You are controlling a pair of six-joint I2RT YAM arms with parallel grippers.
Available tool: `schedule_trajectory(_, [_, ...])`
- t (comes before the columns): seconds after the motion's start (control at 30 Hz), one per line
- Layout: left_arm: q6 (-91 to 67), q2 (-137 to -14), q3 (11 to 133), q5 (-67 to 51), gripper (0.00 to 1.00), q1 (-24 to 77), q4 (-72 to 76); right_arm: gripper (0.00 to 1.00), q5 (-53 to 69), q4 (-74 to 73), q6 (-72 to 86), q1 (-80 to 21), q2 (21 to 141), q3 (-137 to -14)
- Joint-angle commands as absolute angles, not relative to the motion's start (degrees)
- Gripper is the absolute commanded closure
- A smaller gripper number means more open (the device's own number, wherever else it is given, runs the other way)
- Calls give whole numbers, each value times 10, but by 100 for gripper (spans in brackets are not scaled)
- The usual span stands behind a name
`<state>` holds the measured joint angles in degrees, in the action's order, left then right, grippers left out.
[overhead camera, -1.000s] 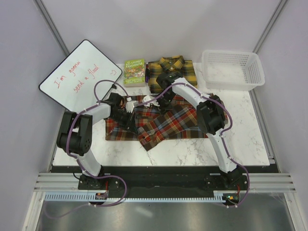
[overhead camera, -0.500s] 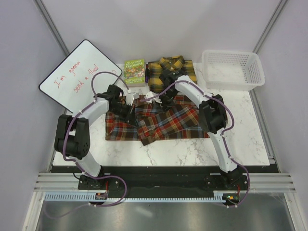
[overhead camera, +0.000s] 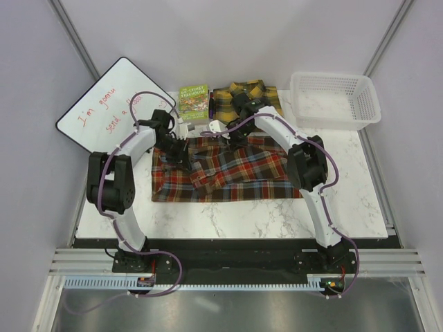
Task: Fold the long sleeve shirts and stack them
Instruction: Fold the shirt
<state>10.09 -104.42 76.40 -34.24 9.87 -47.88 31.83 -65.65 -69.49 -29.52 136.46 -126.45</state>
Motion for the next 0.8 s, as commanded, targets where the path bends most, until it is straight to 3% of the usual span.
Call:
schedule_trajectory(0.0, [115,-1061,804,-305,98,85,-484,100,325,-597,-648,-297,1333,-1260])
schedule_trajectory(0.03, [118,-1063,808,-305,98,84,-482,99,320,-588,-625,-298,1331,-1256])
schedule_trajectory(0.07, [119,-1068,812,-306,98,84,-482,88,318,-574,-610,-298,1329,-1254])
schedule_trajectory(0.13, [120,-1077,815,-307,96,84,-478,76,317,-562,-572,-298,1322,-1255])
schedule_trajectory(0.17, [121,-1083,816,-300,94,84,-476,62,317,-558,-539,-298,1319,-1258])
schedule_trajectory(0.2, [121,-1085,816,-295,89,84,-473,57,315,-558,-517,-298,1313,-1260])
schedule_trajectory(0.23, [122,-1083,815,-292,78,81,-469,54,311,-558,-498,-297,1308,-1260])
schedule_trajectory(0.33, [141,-1054,800,-284,61,76,-445,49,299,-558,-431,-288,1271,-1236])
schedule_trajectory(0.43, [189,-1012,780,-288,54,77,-446,44,292,-561,-374,-278,1210,-1168])
schedule_trajectory(0.57, [235,-962,719,-273,52,78,-451,38,299,-553,-304,-262,1133,-1039])
schedule_trajectory(0.77, [281,-947,646,-223,52,93,-449,37,252,-502,-240,-229,1042,-852])
